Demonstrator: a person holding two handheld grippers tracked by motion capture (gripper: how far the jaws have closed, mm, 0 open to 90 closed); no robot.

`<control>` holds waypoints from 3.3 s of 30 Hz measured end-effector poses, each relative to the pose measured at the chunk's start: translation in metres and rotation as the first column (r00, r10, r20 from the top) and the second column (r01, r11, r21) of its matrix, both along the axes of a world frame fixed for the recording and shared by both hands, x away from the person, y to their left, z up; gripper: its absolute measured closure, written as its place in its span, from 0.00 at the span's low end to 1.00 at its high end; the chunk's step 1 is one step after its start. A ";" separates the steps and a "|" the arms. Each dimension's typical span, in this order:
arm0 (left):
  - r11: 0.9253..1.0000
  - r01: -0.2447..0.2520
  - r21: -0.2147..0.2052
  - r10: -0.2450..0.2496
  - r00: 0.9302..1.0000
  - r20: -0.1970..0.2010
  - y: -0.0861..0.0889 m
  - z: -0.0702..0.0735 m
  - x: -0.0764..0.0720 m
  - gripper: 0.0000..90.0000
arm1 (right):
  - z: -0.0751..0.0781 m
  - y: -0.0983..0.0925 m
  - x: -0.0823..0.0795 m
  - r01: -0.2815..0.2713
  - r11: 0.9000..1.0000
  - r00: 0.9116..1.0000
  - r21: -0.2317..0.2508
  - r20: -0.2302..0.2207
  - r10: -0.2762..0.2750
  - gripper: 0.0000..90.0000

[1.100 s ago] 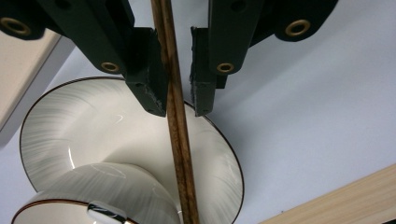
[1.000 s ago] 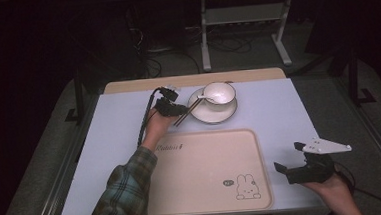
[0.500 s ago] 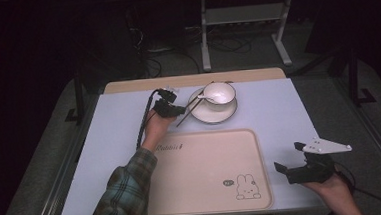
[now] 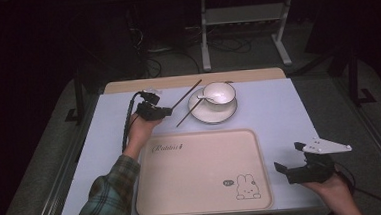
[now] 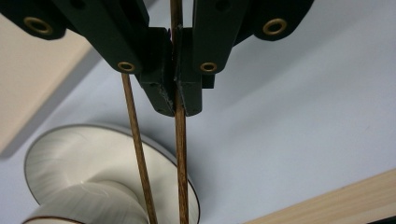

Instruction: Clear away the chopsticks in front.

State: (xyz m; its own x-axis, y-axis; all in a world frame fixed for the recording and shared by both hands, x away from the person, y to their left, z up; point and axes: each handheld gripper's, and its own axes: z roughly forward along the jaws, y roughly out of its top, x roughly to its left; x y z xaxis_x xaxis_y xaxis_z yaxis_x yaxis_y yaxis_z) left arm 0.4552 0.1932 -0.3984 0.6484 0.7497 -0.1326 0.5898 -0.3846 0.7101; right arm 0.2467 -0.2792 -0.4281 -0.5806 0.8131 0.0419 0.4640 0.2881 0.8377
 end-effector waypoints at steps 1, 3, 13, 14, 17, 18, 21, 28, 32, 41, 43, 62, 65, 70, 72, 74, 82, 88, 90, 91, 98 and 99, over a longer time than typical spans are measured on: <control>1.000 -0.003 -0.009 0.002 1.000 -0.002 0.004 0.000 -0.004 0.95 | 0.000 0.000 0.000 0.001 1.000 1.000 0.000 0.000 -0.001 0.00; 1.000 -0.007 -0.022 0.007 1.000 -0.004 0.011 0.000 -0.011 0.95 | 0.000 0.000 0.000 0.001 1.000 1.000 0.001 0.000 -0.001 0.00; 0.998 -0.014 -0.068 0.014 1.000 -0.004 0.044 0.003 -0.056 0.95 | 0.000 0.000 -0.001 0.001 1.000 1.000 -0.002 0.001 -0.001 0.00; 0.997 -0.010 -0.076 0.010 1.000 -0.004 0.046 0.004 -0.060 0.95 | 0.000 0.000 -0.001 0.001 1.000 1.000 -0.002 0.002 -0.001 0.00; 0.996 0.000 -0.086 0.000 1.000 0.000 0.052 0.008 -0.076 0.95 | 0.000 0.000 -0.001 0.000 1.000 1.000 -0.003 0.002 0.000 0.00; 0.996 0.003 -0.090 -0.003 1.000 0.001 0.054 0.008 -0.080 0.95 | 0.000 0.000 -0.001 0.001 1.000 1.000 -0.003 0.002 -0.001 0.00; 0.995 0.014 -0.097 -0.014 1.000 0.005 0.058 0.009 -0.097 0.95 | 0.000 -0.001 -0.001 0.003 1.000 1.000 -0.002 0.001 -0.003 0.00; 0.994 0.043 -0.102 -0.043 0.999 0.001 0.060 0.003 -0.134 0.95 | 0.000 -0.001 -0.001 0.005 1.000 1.000 -0.006 0.001 -0.005 0.00; 0.994 0.063 -0.094 -0.064 0.998 -0.008 0.058 -0.002 -0.149 0.95 | 0.000 0.000 -0.001 0.005 1.000 1.000 -0.008 0.002 -0.005 0.00; 0.992 0.125 -0.031 -0.128 0.988 -0.084 0.037 -0.024 -0.166 0.95 | 0.000 0.000 -0.001 0.006 1.000 1.000 -0.010 0.001 -0.006 0.00; 0.992 0.130 -0.001 -0.130 0.988 -0.079 0.033 -0.026 -0.167 0.95 | 0.000 0.001 -0.001 0.005 1.000 1.000 -0.011 0.000 -0.005 0.00; 0.986 0.141 0.086 -0.131 0.985 -0.108 0.031 -0.037 -0.163 0.92 | 0.000 0.001 -0.001 0.004 1.000 1.000 -0.004 -0.003 -0.004 0.00; 0.987 0.139 0.086 -0.129 0.986 -0.107 0.031 -0.037 -0.163 0.92 | 0.001 0.001 -0.001 0.005 1.000 1.000 -0.005 -0.003 -0.005 0.00; 0.987 0.136 0.082 -0.127 0.986 -0.107 0.031 -0.036 -0.162 0.86 | 0.001 0.001 -0.001 0.005 1.000 1.000 -0.004 -0.002 -0.005 0.00; 0.989 0.139 0.041 -0.135 0.987 -0.083 0.031 -0.031 -0.156 0.84 | 0.000 0.001 -0.001 0.004 1.000 1.000 -0.003 -0.003 -0.004 0.00; 0.989 0.149 0.020 -0.147 0.987 -0.072 0.030 -0.028 -0.151 0.82 | 0.000 0.001 -0.001 0.003 1.000 1.000 -0.003 -0.003 -0.003 0.00; 0.975 0.221 -0.006 -0.221 0.975 -0.036 -0.003 -0.013 -0.108 0.99 | 0.000 0.002 0.000 0.002 1.000 1.000 -0.006 -0.004 -0.002 0.00; 0.960 0.279 -0.003 -0.279 0.959 -0.044 -0.041 -0.014 -0.082 1.00 | 0.000 0.001 0.000 0.006 1.000 1.000 -0.004 -0.005 -0.006 0.00; 0.958 0.287 -0.006 -0.287 0.956 -0.052 -0.052 -0.017 -0.076 1.00 | 0.000 0.000 0.000 0.009 1.000 1.000 -0.003 -0.004 -0.009 0.00; 0.957 0.292 -0.002 -0.291 0.955 -0.055 -0.057 -0.019 -0.073 0.99 | 0.000 0.000 0.000 0.009 1.000 1.000 -0.002 -0.005 -0.009 0.00; 0.952 0.306 0.012 -0.304 0.949 -0.082 -0.083 -0.036 -0.059 0.99 | 0.000 0.000 -0.001 0.005 1.000 1.000 -0.005 -0.003 -0.005 0.00; 0.951 0.308 0.019 -0.305 0.949 -0.084 -0.084 -0.037 -0.059 0.99 | 0.000 0.000 -0.001 0.007 1.000 1.000 -0.005 -0.006 -0.007 0.00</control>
